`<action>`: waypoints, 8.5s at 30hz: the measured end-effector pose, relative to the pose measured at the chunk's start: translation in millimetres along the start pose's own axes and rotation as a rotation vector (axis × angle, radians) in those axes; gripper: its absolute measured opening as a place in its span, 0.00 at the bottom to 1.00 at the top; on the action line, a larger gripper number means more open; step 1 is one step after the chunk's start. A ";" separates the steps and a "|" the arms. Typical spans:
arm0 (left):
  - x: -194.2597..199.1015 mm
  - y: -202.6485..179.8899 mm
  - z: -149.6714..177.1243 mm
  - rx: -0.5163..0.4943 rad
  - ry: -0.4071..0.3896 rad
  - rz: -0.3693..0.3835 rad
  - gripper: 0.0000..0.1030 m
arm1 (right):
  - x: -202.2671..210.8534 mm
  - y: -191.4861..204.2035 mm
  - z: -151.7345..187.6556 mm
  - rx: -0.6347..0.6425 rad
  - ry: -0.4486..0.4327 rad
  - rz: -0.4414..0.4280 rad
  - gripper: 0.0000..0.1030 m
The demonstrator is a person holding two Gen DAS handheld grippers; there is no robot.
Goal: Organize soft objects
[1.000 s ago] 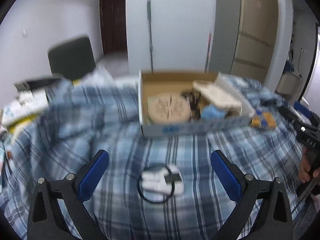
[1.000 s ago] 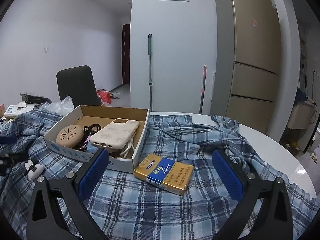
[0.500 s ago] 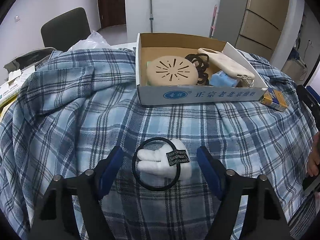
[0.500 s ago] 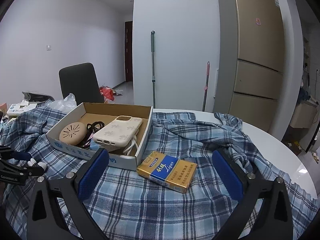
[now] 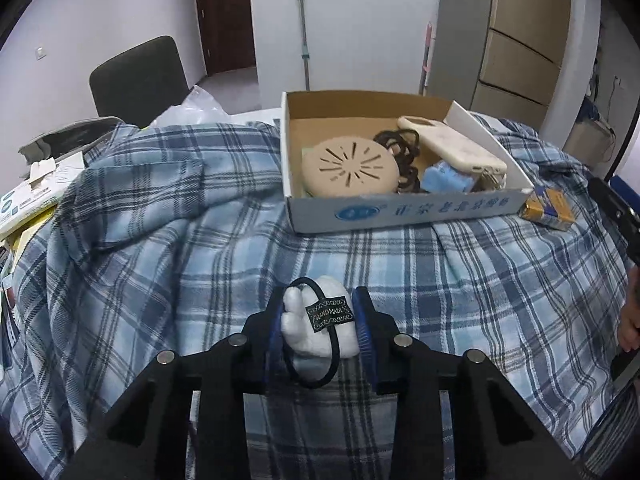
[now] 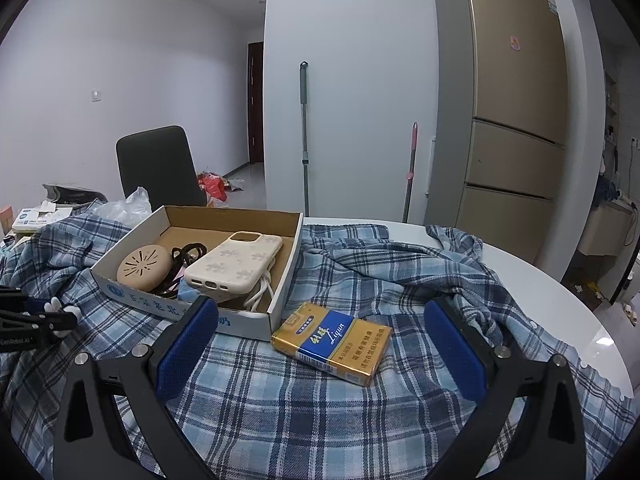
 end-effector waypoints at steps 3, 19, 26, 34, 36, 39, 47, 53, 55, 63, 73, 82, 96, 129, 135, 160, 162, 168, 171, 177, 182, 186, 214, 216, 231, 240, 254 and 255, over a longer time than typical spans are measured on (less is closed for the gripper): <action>6.5 6.4 -6.7 0.024 -0.043 -0.004 0.29 | 0.5 -0.4 -0.3 0.000 -0.002 0.002 1.00; 70.6 -64.5 -55.1 0.022 -0.317 0.257 0.27 | 21.2 -36.5 -64.6 0.000 0.035 -0.036 1.00; 45.4 -67.1 -40.3 0.014 -0.339 0.230 0.27 | -33.6 -50.9 -40.3 -0.107 0.162 -0.060 0.85; 38.1 -63.2 -35.6 0.003 -0.334 0.253 0.27 | -85.4 -38.3 2.1 -0.105 0.341 -0.142 0.83; 41.2 -63.9 -35.2 -0.004 -0.343 0.256 0.27 | -90.7 -38.9 9.1 -0.140 0.375 -0.182 0.82; 45.0 -65.1 -35.2 -0.007 -0.349 0.266 0.27 | -91.9 -35.4 17.3 -0.181 0.432 -0.310 0.82; 52.7 -66.9 -33.5 -0.004 -0.353 0.290 0.27 | -54.1 -14.1 24.8 -0.062 0.468 -0.360 0.82; 58.8 -68.0 -32.3 -0.007 -0.366 0.295 0.27 | -26.7 14.0 31.2 0.026 0.506 -0.442 0.82; 59.9 -67.9 -32.3 -0.006 -0.371 0.295 0.27 | -21.7 16.6 26.1 0.062 0.474 -0.369 0.82; 66.4 -65.1 -31.2 -0.007 -0.406 0.290 0.27 | -48.2 20.0 20.4 0.072 0.431 -0.218 0.82; 65.0 -65.3 -31.8 -0.015 -0.410 0.286 0.27 | -67.6 22.9 38.7 0.093 0.438 -0.192 0.56; 69.1 -64.8 -33.1 -0.012 -0.425 0.286 0.27 | -44.3 20.3 27.9 0.084 0.406 -0.191 0.51; 98.9 -63.0 -92.7 0.004 -0.514 0.278 0.27 | -5.7 38.7 -85.3 0.074 0.139 -0.185 0.51; 11.7 -37.0 -132.8 0.084 -0.344 0.169 0.82 | -112.4 52.2 -75.4 0.043 0.265 -0.173 0.70; 56.9 -42.3 -126.8 0.048 -0.410 0.185 0.82 | -73.2 36.2 -93.0 0.028 0.195 -0.141 0.70; 207.8 -21.4 3.2 -0.004 -0.713 0.271 0.88 | 125.8 35.9 -64.1 -0.014 -0.176 -0.162 0.92; 206.9 -19.2 10.5 -0.006 -0.712 0.264 0.94 | 130.5 34.4 -56.0 -0.020 -0.203 -0.150 1.00; 200.8 -7.5 23.9 0.019 -0.719 0.216 1.00 | 136.8 36.6 -33.0 -0.020 -0.281 -0.134 1.00; 194.5 -2.4 28.7 0.023 -0.721 0.201 1.00 | 140.2 39.0 -22.7 -0.032 -0.322 -0.129 1.00; 180.9 -4.0 41.3 0.005 -0.743 0.186 1.00 | 134.6 43.4 -7.8 -0.039 -0.339 -0.134 1.00; 177.2 -1.4 43.9 0.016 -0.740 0.198 1.00 | 127.8 45.5 1.0 -0.048 -0.320 -0.138 1.00; 175.2 4.3 44.1 0.035 -0.726 0.215 1.00 | 124.8 48.5 6.2 -0.032 -0.310 -0.116 1.00; 178.0 3.3 49.4 0.027 -0.748 0.196 1.00 | 130.8 53.9 6.1 0.011 -0.322 -0.082 1.00; 178.6 3.6 48.8 0.024 -0.750 0.190 1.00 | 130.6 54.0 6.0 0.012 -0.322 -0.082 1.00; 178.7 3.7 48.4 0.020 -0.749 0.189 1.00 | 132.4 52.7 5.7 0.014 -0.325 -0.081 1.00; 178.5 3.5 48.4 0.017 -0.749 0.190 1.00 | 132.2 53.1 5.9 0.015 -0.327 -0.079 1.00; 178.3 3.4 48.3 0.015 -0.748 0.191 1.00 | 134.2 51.7 3.7 0.018 -0.328 -0.076 1.00; 178.0 3.6 48.2 0.015 -0.748 0.191 1.00 | 134.1 51.6 3.7 0.018 -0.327 -0.076 1.00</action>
Point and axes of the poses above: each gripper's, at about its wrist camera, not at the fingertips, and x roughly against the way its jaws point, y to its left, z to its underside, the point moved 4 cm from there along -x, roughly the way its jaws point, and after that the axes turned 10 degrees about x, right-handed, at the moved point
